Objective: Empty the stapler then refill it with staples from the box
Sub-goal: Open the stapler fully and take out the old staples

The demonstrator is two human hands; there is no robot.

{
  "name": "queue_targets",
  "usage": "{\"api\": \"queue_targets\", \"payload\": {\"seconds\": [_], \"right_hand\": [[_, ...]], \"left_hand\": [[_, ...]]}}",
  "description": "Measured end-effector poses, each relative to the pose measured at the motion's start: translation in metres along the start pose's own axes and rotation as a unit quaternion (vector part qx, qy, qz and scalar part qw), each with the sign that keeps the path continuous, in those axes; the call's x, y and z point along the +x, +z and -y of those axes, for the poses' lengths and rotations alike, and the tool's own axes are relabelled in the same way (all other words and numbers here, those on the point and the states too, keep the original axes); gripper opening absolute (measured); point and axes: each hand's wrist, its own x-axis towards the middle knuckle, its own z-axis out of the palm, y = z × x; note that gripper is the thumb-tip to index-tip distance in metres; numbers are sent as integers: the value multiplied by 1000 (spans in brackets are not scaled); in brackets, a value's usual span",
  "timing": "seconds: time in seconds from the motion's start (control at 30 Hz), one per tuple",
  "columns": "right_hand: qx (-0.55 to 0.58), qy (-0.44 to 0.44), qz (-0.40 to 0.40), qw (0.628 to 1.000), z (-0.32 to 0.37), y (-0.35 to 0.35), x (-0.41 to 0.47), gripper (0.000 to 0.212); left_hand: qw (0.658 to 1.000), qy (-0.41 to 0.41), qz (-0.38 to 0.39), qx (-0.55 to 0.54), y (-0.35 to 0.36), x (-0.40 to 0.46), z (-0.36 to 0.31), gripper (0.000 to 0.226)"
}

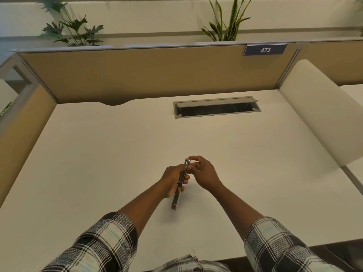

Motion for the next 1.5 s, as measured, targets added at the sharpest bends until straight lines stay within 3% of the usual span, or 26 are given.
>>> {"api": "queue_targets", "payload": {"seconds": [0.5,0.8,1.07,1.33,1.5], "right_hand": [[-22,-3,-37,999,2,-1,8,15],[-38,13,-72,997,5,-5,10,17],[37,47,-52,997,-3,-7,14,15],[71,72,-24,995,-14,-6,13,18],[75,75,-18,994,-24,-7,13,17]], "left_hand": [[1000,7,-14,22,-2,5,0,47],[999,13,-21,40,3,7,-2,33],[997,24,-19,73,1,11,0,28],[985,54,-47,160,7,9,-5,23],[950,101,-25,295,9,10,-8,14]]}}
